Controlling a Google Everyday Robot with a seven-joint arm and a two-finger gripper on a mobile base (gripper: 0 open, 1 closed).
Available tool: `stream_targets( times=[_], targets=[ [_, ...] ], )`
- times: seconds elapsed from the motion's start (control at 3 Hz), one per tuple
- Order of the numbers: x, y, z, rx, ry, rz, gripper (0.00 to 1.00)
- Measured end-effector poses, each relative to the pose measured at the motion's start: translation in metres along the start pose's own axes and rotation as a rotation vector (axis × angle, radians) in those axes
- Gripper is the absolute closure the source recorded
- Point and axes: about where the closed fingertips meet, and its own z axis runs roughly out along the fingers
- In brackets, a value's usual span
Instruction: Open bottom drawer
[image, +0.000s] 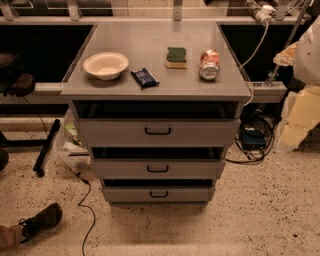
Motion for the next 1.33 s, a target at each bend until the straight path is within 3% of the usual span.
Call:
stream_targets(
  times=[0.67, 1.0, 1.33],
  targets=[
    [0.0, 0.005, 0.003, 0.019, -0.004, 0.016, 0.0],
    [-0.006, 0.024, 0.046, -0.007, -0.058, 0.086, 0.0],
    [-0.02, 0.056, 0.121, -0.079, -0.131, 0.161, 0.0]
  ],
)
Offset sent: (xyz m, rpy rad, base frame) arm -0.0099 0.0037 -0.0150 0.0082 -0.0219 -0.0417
